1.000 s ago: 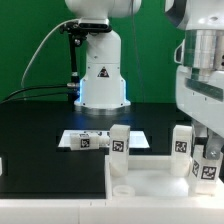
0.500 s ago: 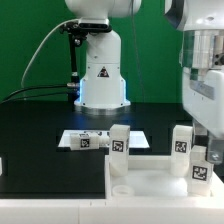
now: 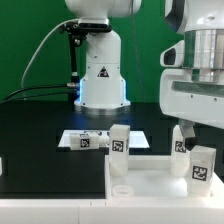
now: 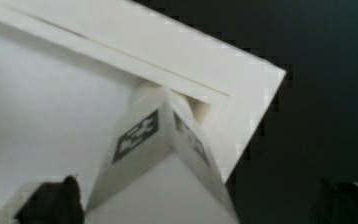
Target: Assemble square table
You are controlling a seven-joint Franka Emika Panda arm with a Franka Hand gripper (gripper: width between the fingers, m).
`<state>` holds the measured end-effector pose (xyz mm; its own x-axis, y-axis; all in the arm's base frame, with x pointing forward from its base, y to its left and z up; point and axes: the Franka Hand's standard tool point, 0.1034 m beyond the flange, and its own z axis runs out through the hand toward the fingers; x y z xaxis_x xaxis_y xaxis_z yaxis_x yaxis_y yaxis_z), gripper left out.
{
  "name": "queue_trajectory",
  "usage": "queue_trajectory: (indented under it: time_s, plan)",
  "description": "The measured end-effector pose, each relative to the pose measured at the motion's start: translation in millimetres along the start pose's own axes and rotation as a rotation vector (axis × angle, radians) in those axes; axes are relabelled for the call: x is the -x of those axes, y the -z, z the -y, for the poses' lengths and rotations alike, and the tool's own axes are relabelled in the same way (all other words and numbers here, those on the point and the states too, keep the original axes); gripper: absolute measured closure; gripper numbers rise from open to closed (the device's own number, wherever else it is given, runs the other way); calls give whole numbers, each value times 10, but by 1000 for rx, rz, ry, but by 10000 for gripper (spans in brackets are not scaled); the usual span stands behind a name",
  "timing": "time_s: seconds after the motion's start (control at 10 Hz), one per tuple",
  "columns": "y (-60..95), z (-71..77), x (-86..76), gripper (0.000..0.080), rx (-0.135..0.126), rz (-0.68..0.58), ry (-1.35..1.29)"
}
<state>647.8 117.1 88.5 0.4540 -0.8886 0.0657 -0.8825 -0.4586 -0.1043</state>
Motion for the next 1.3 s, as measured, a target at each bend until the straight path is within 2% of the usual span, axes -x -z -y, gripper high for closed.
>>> queue_trajectory:
  time_s: [0.1,0.3,0.4,0.5,0.6,0.7,1.0,1.2,1.3]
  plan:
    - [-3,-4,-12,151,1,-1,101]
    - [-67,-23,-85,151,9,-15,496]
    - [-69,-23,-79,151,9,-14,452]
    - [-73,-25,-80,264,9,-15,425]
    - [-75,-27,-81,264,10,-15,407]
    - [-78,-28,-80,487,9,-14,358]
    - [-84,-57,-106,512,15,-14,151]
    - [-79,-95,-103,512,37,0,-147]
    - [-84,-113,-106,512,35,17,-350]
